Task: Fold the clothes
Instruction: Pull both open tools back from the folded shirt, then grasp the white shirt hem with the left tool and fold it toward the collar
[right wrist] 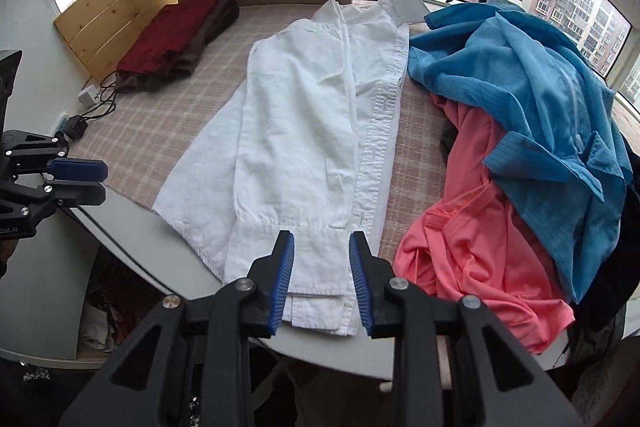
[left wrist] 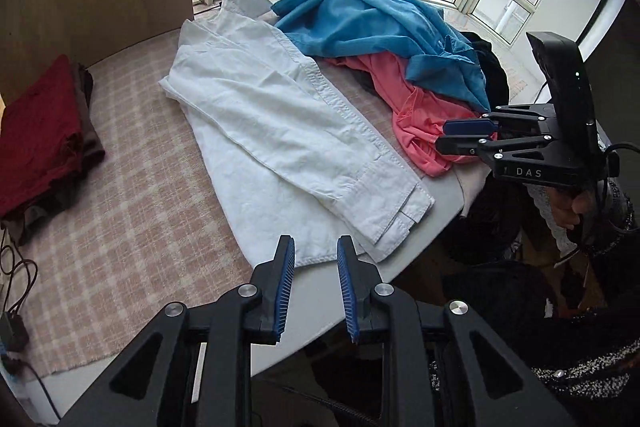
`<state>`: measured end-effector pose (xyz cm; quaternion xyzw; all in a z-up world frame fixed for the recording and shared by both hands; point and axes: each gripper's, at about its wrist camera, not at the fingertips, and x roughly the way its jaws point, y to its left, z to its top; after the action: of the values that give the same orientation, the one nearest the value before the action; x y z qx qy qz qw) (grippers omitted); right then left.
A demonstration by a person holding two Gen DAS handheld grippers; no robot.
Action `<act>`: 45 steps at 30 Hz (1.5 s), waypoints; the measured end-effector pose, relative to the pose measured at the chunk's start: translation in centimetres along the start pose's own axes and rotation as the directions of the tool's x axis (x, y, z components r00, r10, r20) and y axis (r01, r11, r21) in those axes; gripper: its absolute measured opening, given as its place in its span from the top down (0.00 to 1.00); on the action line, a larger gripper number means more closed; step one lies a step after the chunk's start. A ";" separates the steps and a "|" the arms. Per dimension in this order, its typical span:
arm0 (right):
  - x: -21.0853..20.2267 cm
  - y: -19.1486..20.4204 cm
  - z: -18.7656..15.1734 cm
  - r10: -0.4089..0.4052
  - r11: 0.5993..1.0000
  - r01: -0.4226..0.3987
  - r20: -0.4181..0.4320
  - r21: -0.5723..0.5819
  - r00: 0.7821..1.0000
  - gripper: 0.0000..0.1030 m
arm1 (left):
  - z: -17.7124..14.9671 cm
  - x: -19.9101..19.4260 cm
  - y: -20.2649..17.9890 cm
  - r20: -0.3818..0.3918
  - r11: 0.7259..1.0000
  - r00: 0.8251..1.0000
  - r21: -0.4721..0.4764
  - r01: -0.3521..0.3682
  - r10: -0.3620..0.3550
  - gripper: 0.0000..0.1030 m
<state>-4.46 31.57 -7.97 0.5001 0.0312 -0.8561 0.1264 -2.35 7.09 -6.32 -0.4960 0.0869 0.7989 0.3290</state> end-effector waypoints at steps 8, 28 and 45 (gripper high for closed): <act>0.5 -1.6 -2.6 0.058 0.997 -0.061 0.050 0.051 0.997 0.64 | -1.0 2.0 -1.3 0.025 0.997 0.997 -0.007 -0.077 0.077 0.71; 6.6 -6.5 -3.4 0.003 0.976 -0.001 -0.009 0.219 1.000 0.45 | -3.0 10.9 4.9 -0.089 0.985 0.995 -0.157 -0.066 0.053 0.57; 8.4 -3.1 -5.6 0.127 0.987 -0.118 -0.077 0.111 0.989 0.59 | -2.9 13.8 3.4 -0.160 0.993 0.983 -0.089 0.081 -0.094 0.82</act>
<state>-4.41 34.06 -18.26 0.5424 -0.0399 -0.8256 0.1504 -6.36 9.19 -20.08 -0.5766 0.0589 0.7430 0.3348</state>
